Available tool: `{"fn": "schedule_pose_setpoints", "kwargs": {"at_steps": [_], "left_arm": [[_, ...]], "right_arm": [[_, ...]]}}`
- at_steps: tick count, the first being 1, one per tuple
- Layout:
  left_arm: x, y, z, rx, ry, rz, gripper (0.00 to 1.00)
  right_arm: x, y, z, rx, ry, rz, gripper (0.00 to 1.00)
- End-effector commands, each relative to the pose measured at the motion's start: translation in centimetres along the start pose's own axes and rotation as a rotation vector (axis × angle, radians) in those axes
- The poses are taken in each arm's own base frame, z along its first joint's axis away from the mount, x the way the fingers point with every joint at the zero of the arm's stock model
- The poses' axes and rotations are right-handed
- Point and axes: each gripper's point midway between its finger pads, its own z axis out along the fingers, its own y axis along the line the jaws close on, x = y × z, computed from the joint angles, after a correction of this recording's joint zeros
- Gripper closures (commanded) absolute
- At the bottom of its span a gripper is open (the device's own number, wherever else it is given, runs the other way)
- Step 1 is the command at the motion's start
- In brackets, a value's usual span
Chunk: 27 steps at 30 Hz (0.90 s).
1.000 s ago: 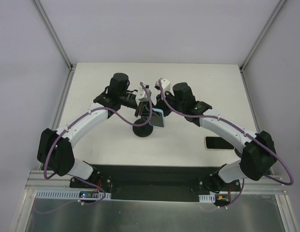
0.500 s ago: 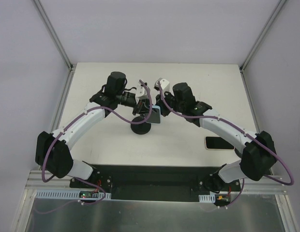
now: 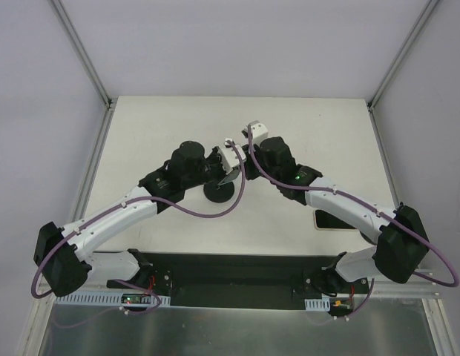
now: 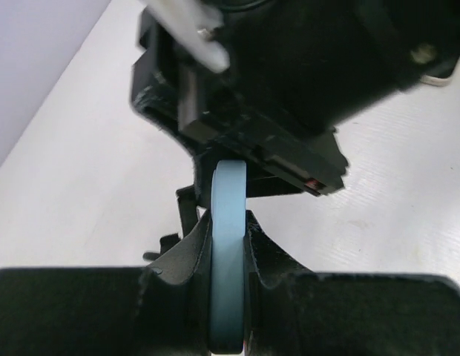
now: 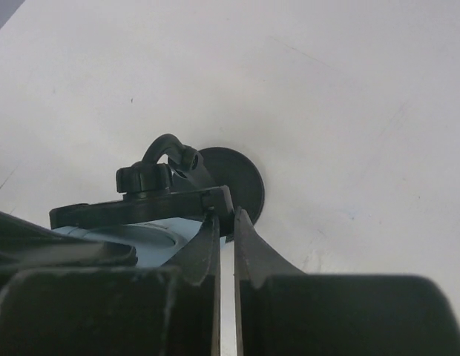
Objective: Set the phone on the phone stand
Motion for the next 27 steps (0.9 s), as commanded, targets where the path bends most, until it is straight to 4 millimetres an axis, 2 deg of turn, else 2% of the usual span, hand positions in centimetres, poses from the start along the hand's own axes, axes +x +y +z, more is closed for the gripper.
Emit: {"fn": "schedule_pose_setpoints", "kwargs": {"at_steps": [1,3,4,5,10,11,13,14,15,19,22,27], "left_arm": [[4.6,10.3,-3.5,-0.649,0.164,-0.180,1.00],[5.7,10.7,-3.2,-0.702,0.191,-0.229,1.00],[6.1,10.7,-2.9,-0.711,0.201,-0.244,1.00],[6.1,11.2,-3.2,-0.747,0.203,-0.259,1.00],[7.2,12.1,-2.5,-0.817,0.211,-0.347,1.00],[7.0,12.1,-2.2,-0.803,0.199,-0.361,1.00],[7.2,12.1,-1.4,-0.788,0.188,-0.393,1.00],[7.1,12.3,-1.3,-0.791,0.188,-0.393,1.00],[7.2,12.3,-1.3,-0.802,0.190,-0.404,1.00],[7.8,12.1,-0.7,-0.795,0.191,-0.419,1.00],[8.1,12.0,-0.3,-0.792,0.194,-0.420,1.00],[8.7,11.8,0.2,-0.786,0.202,-0.416,1.00]], "right_arm": [[-2.8,-0.2,-2.1,0.196,-0.164,0.201,1.00],[-3.0,0.9,-2.3,0.211,-0.216,0.217,1.00],[-3.8,0.7,-2.7,0.256,-0.267,0.223,1.00],[-3.7,1.8,-2.8,0.251,-0.275,0.213,1.00],[-4.9,2.8,-3.8,0.306,-0.342,0.217,1.00],[-4.8,3.6,-4.0,0.289,-0.345,0.215,1.00],[-4.8,4.1,-4.3,0.301,-0.357,0.220,1.00],[-4.6,5.0,-4.6,0.292,-0.360,0.223,1.00],[-4.6,4.9,-5.0,0.316,-0.373,0.228,1.00],[-3.8,7.0,-5.4,0.283,-0.361,0.262,1.00],[-3.2,7.0,-6.1,0.303,-0.374,0.295,1.00],[-3.4,6.8,-8.1,0.299,-0.406,0.356,1.00]]}}
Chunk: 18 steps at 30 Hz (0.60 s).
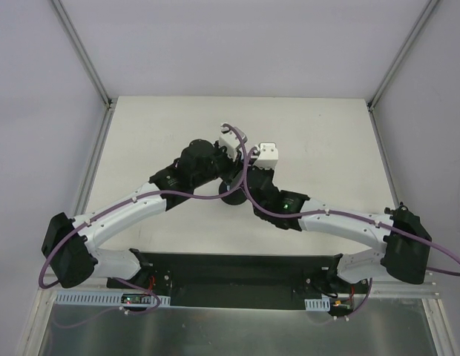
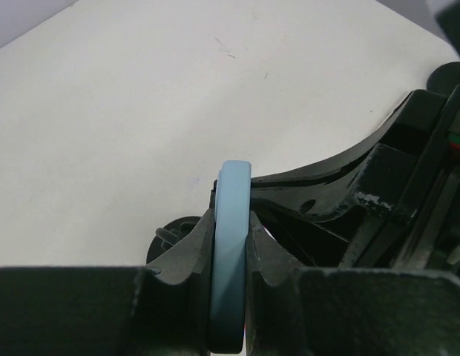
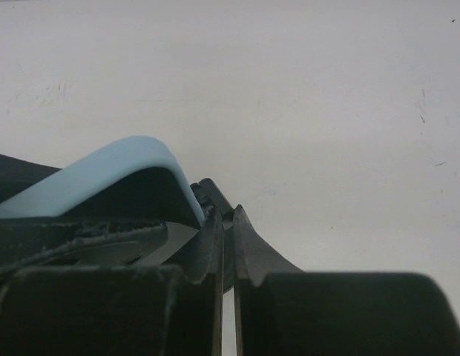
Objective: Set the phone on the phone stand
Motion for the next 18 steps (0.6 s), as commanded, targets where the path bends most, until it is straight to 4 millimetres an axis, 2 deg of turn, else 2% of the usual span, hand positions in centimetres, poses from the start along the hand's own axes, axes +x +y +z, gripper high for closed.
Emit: {"fn": "schedule_pose_setpoints", "kwargs": {"at_steps": [1,3,5,6,8,9,10,12,14,16,18], "left_arm": [[4.2,12.9,0.3,-0.600,0.080,-0.022,1.00],[4.4,12.9,0.4,-0.600,0.079,-0.016,1.00],[4.4,12.8,0.5,-0.606,0.077,-0.005,1.00],[4.3,12.9,0.5,-0.618,0.071,0.004,1.00],[4.1,12.6,0.8,-0.622,0.067,0.017,1.00],[4.0,12.8,0.7,-0.644,0.068,0.032,1.00],[4.1,12.4,1.0,-0.640,0.067,0.038,1.00],[4.0,12.0,1.3,-0.639,0.060,0.045,1.00],[4.1,11.5,1.5,-0.617,0.051,0.033,1.00],[4.0,11.1,1.5,-0.585,0.046,0.030,1.00],[4.1,10.7,1.4,-0.559,0.043,0.024,1.00]], "right_arm": [[-4.3,4.7,-7.4,-0.255,-0.022,0.270,1.00],[-5.2,4.7,-8.0,-0.279,-0.013,0.299,1.00],[-5.1,4.9,-8.6,-0.294,0.027,0.302,1.00],[-5.8,5.2,-8.8,-0.306,0.033,0.314,1.00],[-5.1,5.6,-8.7,-0.300,0.059,0.294,1.00],[-5.5,5.6,-8.6,-0.281,0.058,0.303,1.00],[-4.2,5.4,-8.2,-0.247,0.089,0.275,1.00],[-4.0,5.1,-8.0,-0.196,0.090,0.310,1.00],[-3.7,5.3,-8.4,-0.189,0.084,0.265,1.00],[-4.1,4.8,-8.7,-0.188,0.044,0.238,1.00],[-4.5,3.0,-8.7,-0.147,0.010,0.199,0.97]]}}
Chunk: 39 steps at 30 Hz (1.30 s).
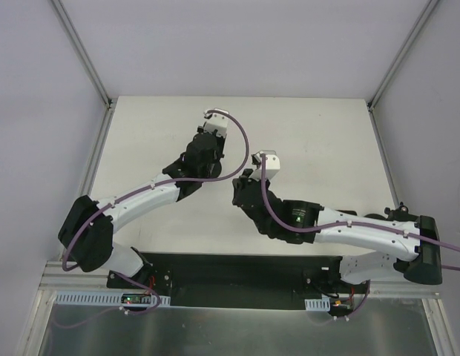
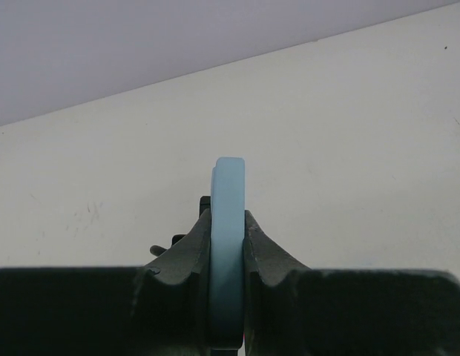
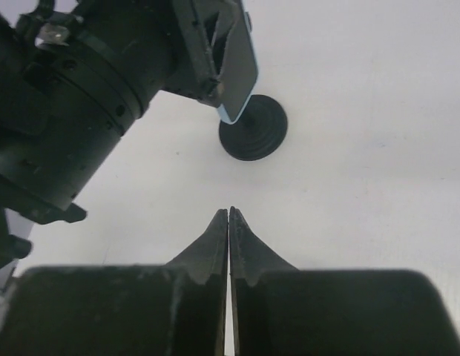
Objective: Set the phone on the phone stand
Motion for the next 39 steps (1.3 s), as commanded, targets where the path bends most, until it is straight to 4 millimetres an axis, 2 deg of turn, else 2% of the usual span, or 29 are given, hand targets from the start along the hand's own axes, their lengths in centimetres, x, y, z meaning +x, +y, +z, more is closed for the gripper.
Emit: {"fn": "schedule_pose_setpoints", "kwargs": {"at_steps": [1,3,4,6,7,8,9,10,12,14,15,17,18,19,20,21,22,23,24,25,26,28,29,32,34,38,39], "left_arm": [[4.1,0.9,-1.6,-0.015,0.125,0.068,1.00],[4.2,0.5,-2.3,0.023,0.133,0.047,1.00],[3.4,0.5,-2.9,0.034,0.116,0.030,1.00],[3.6,0.7,-3.6,0.058,0.129,0.029,1.00],[3.0,0.8,-4.1,0.073,0.117,0.020,1.00],[2.9,0.7,-4.4,0.084,0.121,-0.018,1.00],[2.7,1.1,-4.9,0.094,0.124,-0.029,1.00],[2.7,1.3,-5.1,0.098,0.127,-0.037,1.00],[2.5,1.2,-5.8,0.140,0.124,-0.053,1.00],[3.0,1.9,-6.3,0.148,0.131,-0.067,1.00],[2.7,2.0,-6.7,0.158,0.119,-0.077,1.00],[3.3,2.0,-7.3,0.204,0.122,-0.071,1.00],[2.9,2.0,-7.7,0.230,0.106,-0.070,1.00],[3.2,0.9,-8.3,0.313,0.112,-0.062,1.00],[3.2,0.7,-8.5,0.354,0.103,-0.031,1.00],[2.7,0.3,-9.3,0.410,0.081,-0.016,1.00],[2.7,-1.2,-10.4,0.518,0.075,0.000,1.00],[2.8,-1.6,-11.1,0.571,0.065,0.045,1.00],[2.1,-2.3,-12.4,0.645,0.028,0.064,1.00],[2.2,-3.1,-13.4,0.716,0.011,0.090,1.00],[2.1,-4.6,-15.3,0.858,-0.020,0.129,1.00],[1.5,-5.4,-17.4,0.960,-0.083,0.169,1.00],[1.3,-6.1,-18.7,1.041,-0.107,0.176,1.00],[0.8,-6.9,-20.8,1.152,-0.152,0.200,1.00],[0.8,-7.3,-21.6,1.204,-0.161,0.210,1.00],[1.1,-7.7,-22.6,1.274,-0.174,0.217,1.00],[1.3,-7.8,-22.8,1.290,-0.176,0.220,1.00]], "right_arm": [[-2.4,-3.4,-1.2,0.073,-0.077,-0.042,0.95],[-2.9,-3.9,-1.1,0.039,-0.074,-0.121,0.88],[-3.5,-4.9,-1.0,0.033,-0.082,-0.148,0.84],[-2.4,-5.9,-0.7,0.002,-0.042,-0.224,0.75],[-3.0,-6.8,-0.7,-0.002,-0.042,-0.218,0.73],[-2.0,-7.4,-0.4,-0.018,-0.014,-0.232,0.68],[-1.3,-6.9,-0.5,-0.081,0.024,-0.233,0.66],[-1.8,-7.5,-0.3,-0.084,0.016,-0.213,0.65],[-0.9,-7.7,-0.2,-0.120,0.045,-0.212,0.63],[-1.0,-7.9,-0.1,-0.133,0.046,-0.219,0.62],[-0.9,-7.6,-0.2,-0.150,0.050,-0.222,0.62],[-0.9,-7.4,-0.1,-0.169,0.050,-0.243,0.60],[-0.8,-6.5,-0.2,-0.224,0.052,-0.249,0.59],[-0.5,-6.1,0.0,-0.251,0.064,-0.265,0.56],[-0.1,-5.6,0.1,-0.284,0.080,-0.285,0.49],[0.6,-4.0,-0.4,-0.388,0.105,-0.319,0.45],[1.1,-3.5,-0.3,-0.428,0.129,-0.343,0.41],[1.8,-3.1,-0.5,-0.483,0.145,-0.406,0.33],[2.5,-1.2,-1.3,-0.614,0.164,-0.427,0.29],[2.9,-0.9,-1.6,-0.664,0.174,-0.462,0.25],[3.5,-0.5,-1.9,-0.716,0.185,-0.494,0.19],[4.8,-0.3,-2.2,-0.807,0.210,-0.574,0.17],[5.0,-0.7,-1.8,-0.802,0.205,-0.595,0.16],[4.8,-1.3,-0.2,-0.798,0.119,-0.657,0.14],[4.8,-1.4,0.4,-0.821,0.085,-0.717,0.14],[5.6,0.9,-0.8,-1.021,0.051,-0.758,0.21],[5.9,1.1,-0.6,-1.031,0.051,-0.756,0.22]]}}
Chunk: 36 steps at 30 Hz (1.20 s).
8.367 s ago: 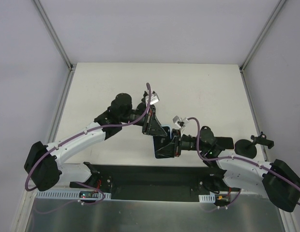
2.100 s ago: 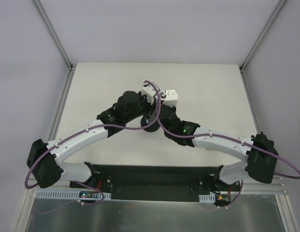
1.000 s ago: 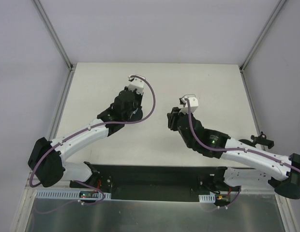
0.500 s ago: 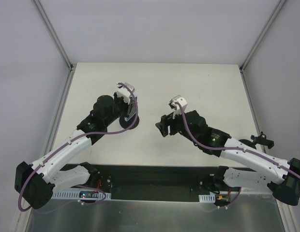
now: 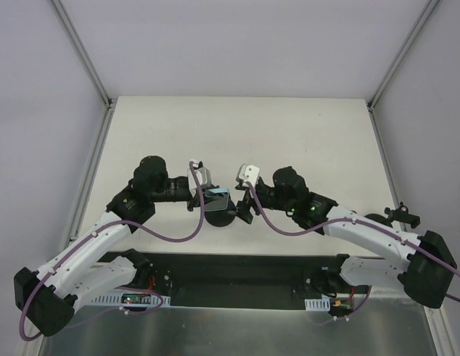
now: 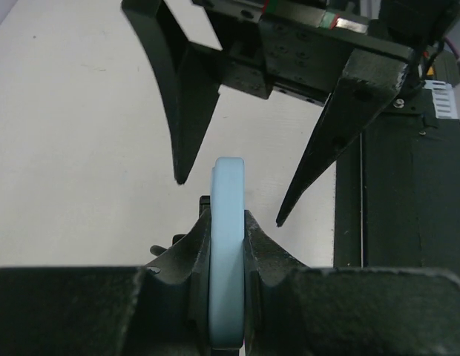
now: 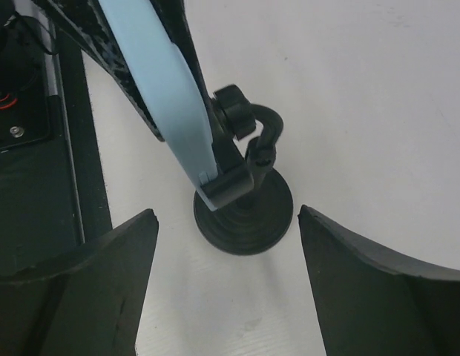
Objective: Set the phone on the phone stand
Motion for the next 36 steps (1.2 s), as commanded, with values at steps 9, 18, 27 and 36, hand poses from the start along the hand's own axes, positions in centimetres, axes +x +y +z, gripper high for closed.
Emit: {"fn": "schedule_pose_setpoints", "kwargs": {"at_steps": [9,18,27,36], "left_arm": [[-1.7,-3.2,0.1,0.199,-0.098,0.080,1.00],[-1.8,-2.4,0.4,0.149,-0.125,0.070,1.00],[-1.3,-2.4,0.5,0.138,-0.134,0.040,1.00],[-2.0,0.6,-0.1,-0.070,-0.124,-0.013,1.00]], "right_arm": [[-4.3,2.7,3.1,-0.247,-0.184,-0.174,0.33],[-4.4,2.2,3.4,-0.211,-0.200,-0.149,1.00],[-6.1,0.7,2.8,-0.026,-0.320,0.023,0.81],[-3.5,1.0,-1.1,-0.021,-0.159,-0.067,0.00]]}}
